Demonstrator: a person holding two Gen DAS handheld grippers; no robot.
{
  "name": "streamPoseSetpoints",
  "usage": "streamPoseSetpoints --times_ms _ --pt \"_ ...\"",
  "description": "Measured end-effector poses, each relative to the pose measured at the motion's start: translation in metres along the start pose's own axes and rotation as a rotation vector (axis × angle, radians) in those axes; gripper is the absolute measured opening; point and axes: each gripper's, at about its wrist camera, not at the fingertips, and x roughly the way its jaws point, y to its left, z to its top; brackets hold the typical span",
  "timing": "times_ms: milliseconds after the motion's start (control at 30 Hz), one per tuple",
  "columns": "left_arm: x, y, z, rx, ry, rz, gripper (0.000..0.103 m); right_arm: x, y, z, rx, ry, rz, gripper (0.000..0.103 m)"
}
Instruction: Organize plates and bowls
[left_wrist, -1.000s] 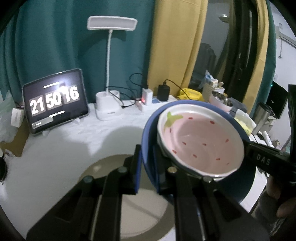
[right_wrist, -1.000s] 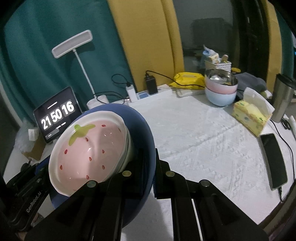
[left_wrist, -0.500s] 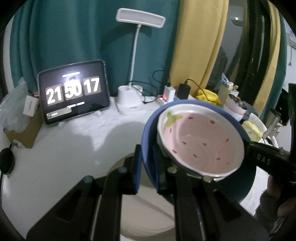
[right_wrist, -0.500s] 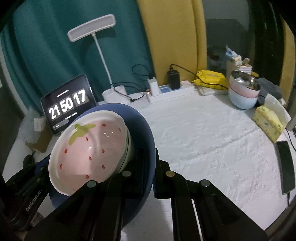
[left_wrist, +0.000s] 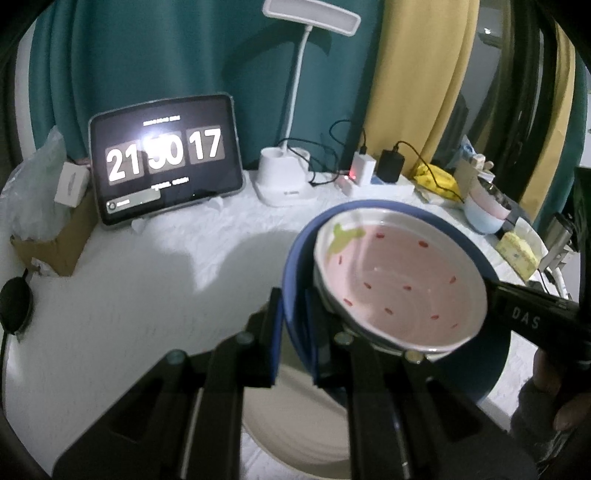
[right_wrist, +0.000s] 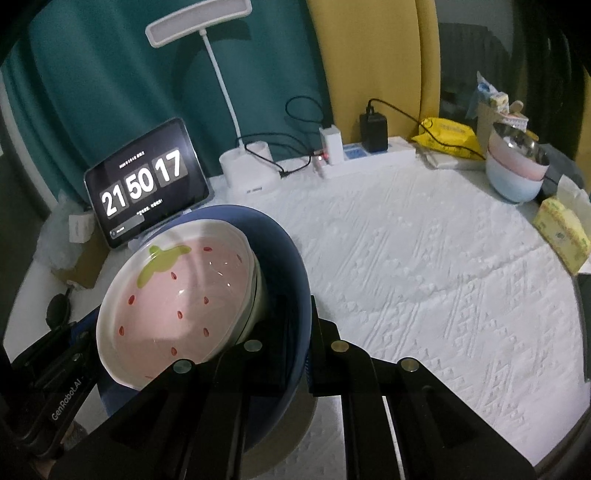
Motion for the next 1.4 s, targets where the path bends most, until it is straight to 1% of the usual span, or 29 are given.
streamPoseSetpoints --times_ms 233,467,600,700,833,900,967,1067,1400 --pt "0.011 -0.002 -0.003 0.003 0.033 -0.007 0.010 0.009 -0.006 -0.003 0.016 0.027 -0.005 0.009" --pt "0.012 -0.004 -0.002 0.009 0.027 -0.011 0.011 0.014 -0.012 -0.005 0.033 0.034 0.006 0.010" --pt "0.012 -0.004 -0.003 0.003 0.024 -0.018 0.013 0.014 -0.011 -0.005 0.016 0.030 0.001 0.011" --pt "0.011 -0.006 -0.005 0.019 0.003 -0.001 0.014 0.014 -0.010 -0.007 0.006 0.020 -0.002 0.011" --pt "0.010 -0.004 -0.005 0.014 -0.010 0.006 0.015 0.014 -0.013 -0.007 0.008 0.026 0.000 0.011" --pt "0.008 -0.001 -0.004 0.007 -0.011 0.004 0.016 0.015 -0.013 -0.007 0.012 0.031 0.009 0.012" --pt "0.008 0.001 -0.004 0.002 -0.010 -0.004 0.016 0.015 -0.015 -0.007 0.017 0.029 -0.006 0.018" --pt "0.006 0.001 -0.005 -0.002 -0.015 0.002 0.018 0.015 -0.018 -0.007 0.028 0.033 0.000 0.024" --pt "-0.001 0.000 -0.007 -0.004 -0.018 0.007 0.019 0.013 -0.017 -0.007 0.031 0.043 -0.001 0.028"
